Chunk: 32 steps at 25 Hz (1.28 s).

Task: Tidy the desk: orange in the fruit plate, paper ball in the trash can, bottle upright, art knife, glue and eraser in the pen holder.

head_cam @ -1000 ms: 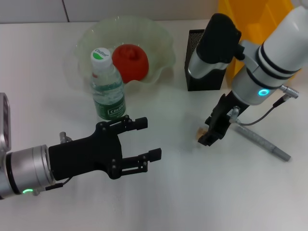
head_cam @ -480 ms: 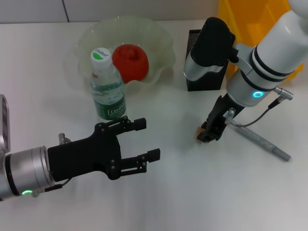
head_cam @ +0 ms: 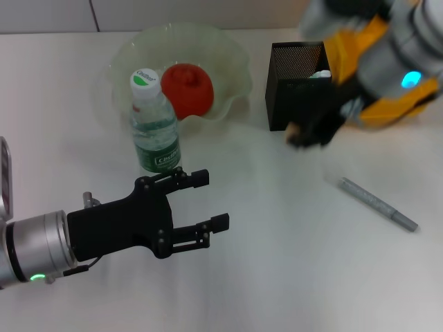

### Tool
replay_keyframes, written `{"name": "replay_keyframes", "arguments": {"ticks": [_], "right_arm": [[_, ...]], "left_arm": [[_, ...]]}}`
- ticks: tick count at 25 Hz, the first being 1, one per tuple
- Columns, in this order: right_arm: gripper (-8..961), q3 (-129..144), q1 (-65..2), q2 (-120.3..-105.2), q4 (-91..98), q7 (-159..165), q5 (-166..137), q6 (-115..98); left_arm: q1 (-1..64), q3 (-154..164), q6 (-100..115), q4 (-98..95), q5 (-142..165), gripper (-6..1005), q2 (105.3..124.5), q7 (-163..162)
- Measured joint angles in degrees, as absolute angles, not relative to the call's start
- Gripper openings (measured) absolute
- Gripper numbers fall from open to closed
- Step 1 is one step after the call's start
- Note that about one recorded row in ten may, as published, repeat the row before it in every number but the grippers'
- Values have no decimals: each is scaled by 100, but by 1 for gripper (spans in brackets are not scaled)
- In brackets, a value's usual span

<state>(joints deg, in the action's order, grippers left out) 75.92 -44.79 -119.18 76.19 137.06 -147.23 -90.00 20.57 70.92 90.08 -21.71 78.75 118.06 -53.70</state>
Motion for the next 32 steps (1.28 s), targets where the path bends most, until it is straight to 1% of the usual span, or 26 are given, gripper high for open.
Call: {"name": "replay_keyframes", "arguments": {"ticks": [1,3,6,9,10,11,13,22,26,27,32], "right_arm": [[238,7592,-4479,-11918,7619,13706,-14723,-9000],[238,7170,-4491,-11918,8218,13891,-15032,-8990],[237,6999,-4567,-11918,8218,13928,-15150,-8798],[242,6928,-4754,-11915,7692,13934,-15185,-8281],[248,6927,-4882,-11914,7258,13937,-15226,-7970],[253,6927,-4882,-11914,7258,13937,-15226,-7970],[264,6929,-5077,-11912,6579,13927,-15323,-7495],[313,6976,-5077,-11909,6390,13866,-15324,-7163],[495,6935,-4980,-11908,6781,13822,-15300,-7585],[540,6946,-4847,-11909,7257,13821,-15295,-8112],[604,7050,-4542,-11915,8037,13817,-15292,-9243]], "left_arm": [[2056,7092,9013,-2170,7874,798,11804,-5370],[2059,7093,9016,-2170,7875,798,11803,-5370],[2076,7093,9012,-2175,7875,798,11803,-5370],[2092,7098,9002,-2175,7874,798,11804,-5370],[2104,7106,8994,-2170,7875,798,11809,-5370],[2105,7107,8994,-2170,7875,798,11809,-5370],[2107,7101,8992,-2170,7875,799,11810,-5370],[2084,7092,8967,-2171,7862,799,11812,-5383],[2083,7093,8947,-2171,7860,799,11812,-5398],[2082,7093,8947,-2171,7860,799,11812,-5403],[2078,7092,8946,-2176,7858,799,11812,-5410]]}}
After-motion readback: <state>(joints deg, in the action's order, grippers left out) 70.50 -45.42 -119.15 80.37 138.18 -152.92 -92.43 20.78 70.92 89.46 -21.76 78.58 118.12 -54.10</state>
